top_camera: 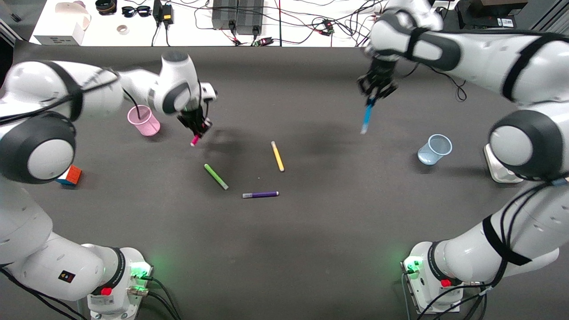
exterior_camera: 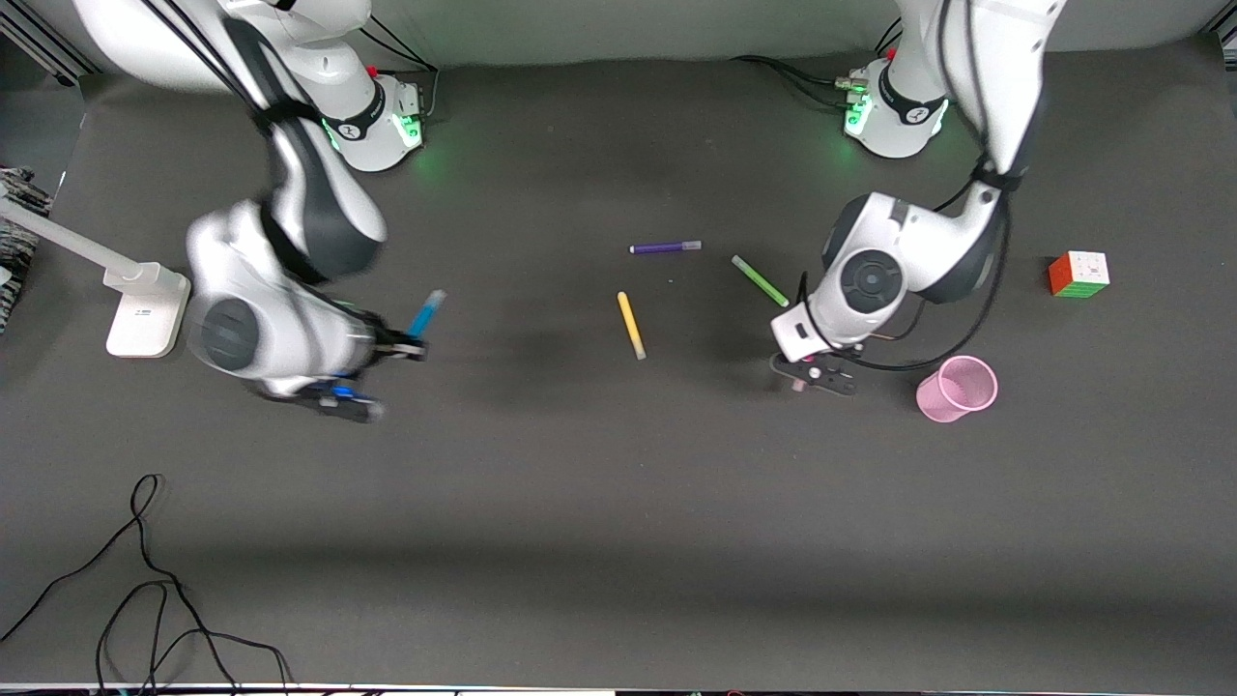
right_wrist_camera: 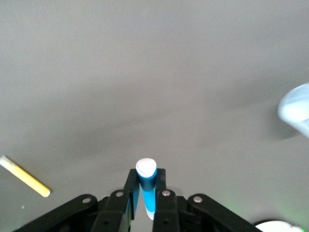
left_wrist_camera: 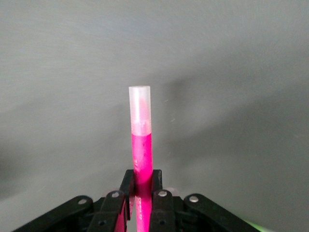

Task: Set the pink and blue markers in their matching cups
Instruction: 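Carry blue to the blue cup while the left carries pink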

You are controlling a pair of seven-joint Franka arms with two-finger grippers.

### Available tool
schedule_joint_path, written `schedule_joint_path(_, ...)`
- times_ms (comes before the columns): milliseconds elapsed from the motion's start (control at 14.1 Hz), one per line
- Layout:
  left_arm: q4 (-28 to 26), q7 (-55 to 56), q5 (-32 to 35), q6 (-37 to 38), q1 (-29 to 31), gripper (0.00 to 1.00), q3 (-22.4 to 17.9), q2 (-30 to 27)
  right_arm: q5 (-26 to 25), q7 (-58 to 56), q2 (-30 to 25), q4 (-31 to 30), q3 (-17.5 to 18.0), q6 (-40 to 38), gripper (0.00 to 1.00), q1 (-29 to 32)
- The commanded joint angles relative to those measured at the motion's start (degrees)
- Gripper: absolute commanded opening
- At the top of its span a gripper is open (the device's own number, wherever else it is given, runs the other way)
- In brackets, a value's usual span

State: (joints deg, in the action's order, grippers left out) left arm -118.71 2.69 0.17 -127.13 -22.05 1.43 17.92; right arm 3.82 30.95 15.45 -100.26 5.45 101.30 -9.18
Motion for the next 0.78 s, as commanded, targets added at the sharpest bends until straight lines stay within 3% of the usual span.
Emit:
schedule_joint_path(0,6.81,0.30,-0.26,12.04,2.35,0.08,-0.56,-3.76,-8.45,-6.31,-6.99,-4.93,-3.07,3.62,0.00,-0.66)
schedule_joint_path(355,15.96,1.44,-4.22,28.93,10.16,0.08,-0.82,-8.07,-11.21,-22.75,-20.52,-26.08,-12.90,25.40,0.00,-0.75)
schedule_joint_path(709,16.50,0.57,-2.99,33.17,20.01,0.08,-0.91,-10.20,-11.56,-30.15,-25.02,-37.88,-20.29,35.25,0.00,-0.75)
